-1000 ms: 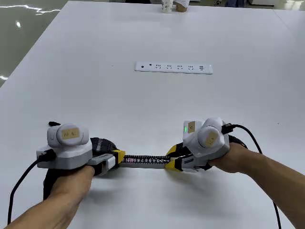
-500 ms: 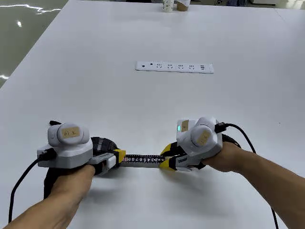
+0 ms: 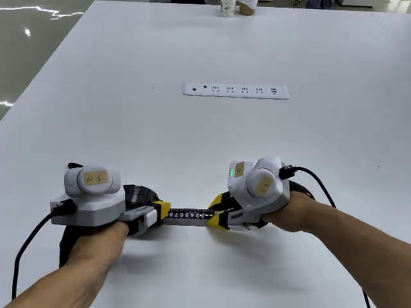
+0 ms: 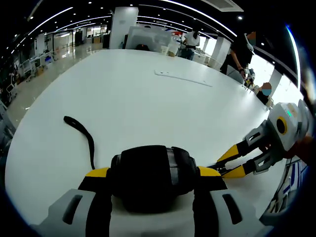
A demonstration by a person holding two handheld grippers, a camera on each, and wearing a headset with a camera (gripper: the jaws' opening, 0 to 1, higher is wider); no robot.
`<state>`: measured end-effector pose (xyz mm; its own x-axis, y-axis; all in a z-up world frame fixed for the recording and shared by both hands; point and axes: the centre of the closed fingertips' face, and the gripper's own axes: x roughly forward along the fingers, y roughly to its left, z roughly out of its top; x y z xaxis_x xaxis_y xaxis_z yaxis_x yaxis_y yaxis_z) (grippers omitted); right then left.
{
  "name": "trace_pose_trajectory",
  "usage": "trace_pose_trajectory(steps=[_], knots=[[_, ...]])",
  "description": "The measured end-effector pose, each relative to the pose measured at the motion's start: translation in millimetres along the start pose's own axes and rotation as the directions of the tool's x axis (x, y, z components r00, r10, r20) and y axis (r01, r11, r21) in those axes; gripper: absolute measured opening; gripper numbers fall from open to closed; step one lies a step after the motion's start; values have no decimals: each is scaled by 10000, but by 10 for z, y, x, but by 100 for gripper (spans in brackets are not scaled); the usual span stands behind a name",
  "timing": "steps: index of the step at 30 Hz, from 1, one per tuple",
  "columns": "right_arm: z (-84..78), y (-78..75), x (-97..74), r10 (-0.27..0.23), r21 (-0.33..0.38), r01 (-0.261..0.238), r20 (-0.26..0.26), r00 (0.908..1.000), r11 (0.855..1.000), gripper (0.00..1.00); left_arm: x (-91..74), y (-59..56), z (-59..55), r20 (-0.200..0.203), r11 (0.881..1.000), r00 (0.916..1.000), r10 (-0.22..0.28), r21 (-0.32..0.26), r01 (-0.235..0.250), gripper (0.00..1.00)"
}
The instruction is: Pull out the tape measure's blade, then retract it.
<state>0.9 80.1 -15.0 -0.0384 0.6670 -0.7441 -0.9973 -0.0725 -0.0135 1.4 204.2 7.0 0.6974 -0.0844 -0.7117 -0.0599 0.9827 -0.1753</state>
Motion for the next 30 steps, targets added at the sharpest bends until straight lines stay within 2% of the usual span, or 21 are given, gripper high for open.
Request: trace_pose_trajectory(steps=[30], knots=[[281,38,263,151,-145,-148,243,9996,9998,11,-11,-1,-7,-106,10000,9999,-69,-29,69,61]])
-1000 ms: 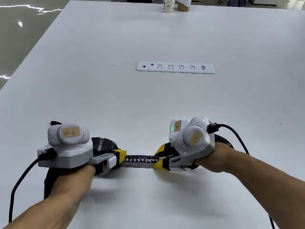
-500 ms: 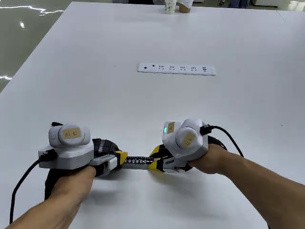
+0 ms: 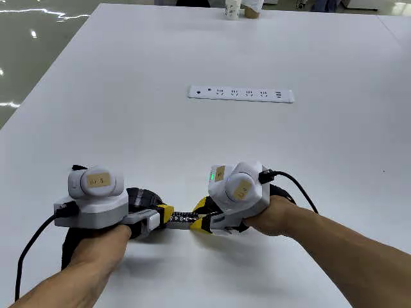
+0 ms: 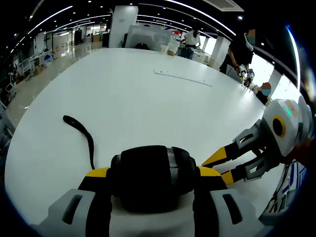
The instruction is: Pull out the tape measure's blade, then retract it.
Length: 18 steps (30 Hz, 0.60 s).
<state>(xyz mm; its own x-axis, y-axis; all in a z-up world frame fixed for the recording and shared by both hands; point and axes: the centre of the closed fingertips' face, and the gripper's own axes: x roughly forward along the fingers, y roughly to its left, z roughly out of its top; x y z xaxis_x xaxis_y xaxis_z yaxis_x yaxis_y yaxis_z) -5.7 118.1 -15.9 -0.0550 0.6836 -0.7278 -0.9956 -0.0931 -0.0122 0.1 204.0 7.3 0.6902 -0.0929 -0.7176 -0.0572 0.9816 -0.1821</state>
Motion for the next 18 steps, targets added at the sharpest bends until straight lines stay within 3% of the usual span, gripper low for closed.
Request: trace_pose_trajectory(steps=[18], knots=[[219,10,196,109,-131,-105,300,9995,9999,11,-6,-9,8,-66,9999,10000,-51,-91,51,62]])
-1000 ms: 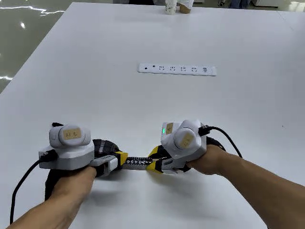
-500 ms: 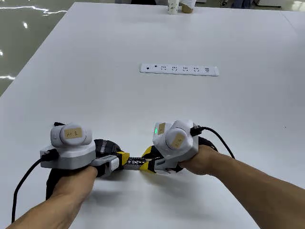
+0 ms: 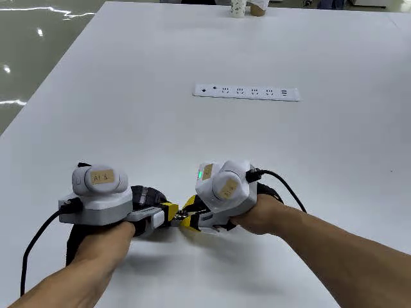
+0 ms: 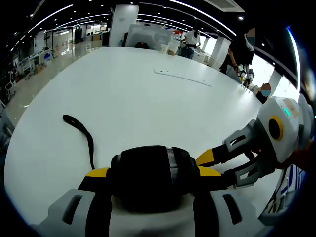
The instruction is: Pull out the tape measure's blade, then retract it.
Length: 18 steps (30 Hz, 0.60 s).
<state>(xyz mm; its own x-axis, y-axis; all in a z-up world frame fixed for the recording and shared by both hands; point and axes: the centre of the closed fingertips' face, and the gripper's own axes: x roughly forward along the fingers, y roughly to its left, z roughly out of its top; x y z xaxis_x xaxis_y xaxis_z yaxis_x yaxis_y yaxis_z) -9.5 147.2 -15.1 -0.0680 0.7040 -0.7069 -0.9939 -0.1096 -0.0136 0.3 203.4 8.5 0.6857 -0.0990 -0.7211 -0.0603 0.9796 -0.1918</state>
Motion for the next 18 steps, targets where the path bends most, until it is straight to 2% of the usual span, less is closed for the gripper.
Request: trace_pose_trajectory(steps=[18], knots=[[71,5,66,20,-79,-19,97,10000,10000,12,9,1,-1,10,10000,10000,37,-58,-37,62]])
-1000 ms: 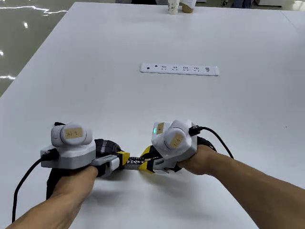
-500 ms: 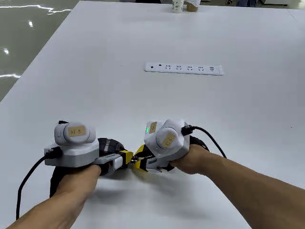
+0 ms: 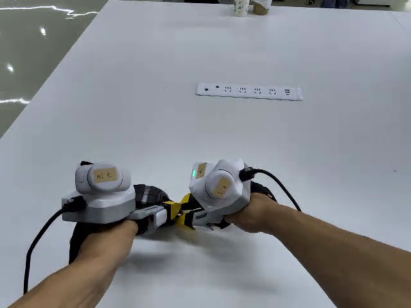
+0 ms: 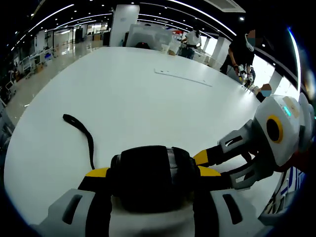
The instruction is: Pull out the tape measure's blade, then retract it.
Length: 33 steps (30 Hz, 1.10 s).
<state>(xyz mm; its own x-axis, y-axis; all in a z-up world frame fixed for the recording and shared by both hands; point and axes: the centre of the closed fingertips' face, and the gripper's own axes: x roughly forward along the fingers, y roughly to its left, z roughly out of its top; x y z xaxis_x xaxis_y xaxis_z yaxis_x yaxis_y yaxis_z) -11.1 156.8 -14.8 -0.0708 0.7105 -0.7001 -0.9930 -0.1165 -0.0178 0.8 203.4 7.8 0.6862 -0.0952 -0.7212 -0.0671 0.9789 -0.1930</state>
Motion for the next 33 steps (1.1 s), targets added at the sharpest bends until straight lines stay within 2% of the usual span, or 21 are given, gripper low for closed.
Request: trace_pose_trajectory(steps=[21,33], knots=[[-15,-6,-10,14,-220,-16,-113,9999,9998,16,2,-15,-10,-176,9999,9998,68,-141,-71,65],[-86,-7,-142,-130,-63,129,-130,9998,9999,21,7,-26,-36,-342,10000,9994,-64,63,66,66]])
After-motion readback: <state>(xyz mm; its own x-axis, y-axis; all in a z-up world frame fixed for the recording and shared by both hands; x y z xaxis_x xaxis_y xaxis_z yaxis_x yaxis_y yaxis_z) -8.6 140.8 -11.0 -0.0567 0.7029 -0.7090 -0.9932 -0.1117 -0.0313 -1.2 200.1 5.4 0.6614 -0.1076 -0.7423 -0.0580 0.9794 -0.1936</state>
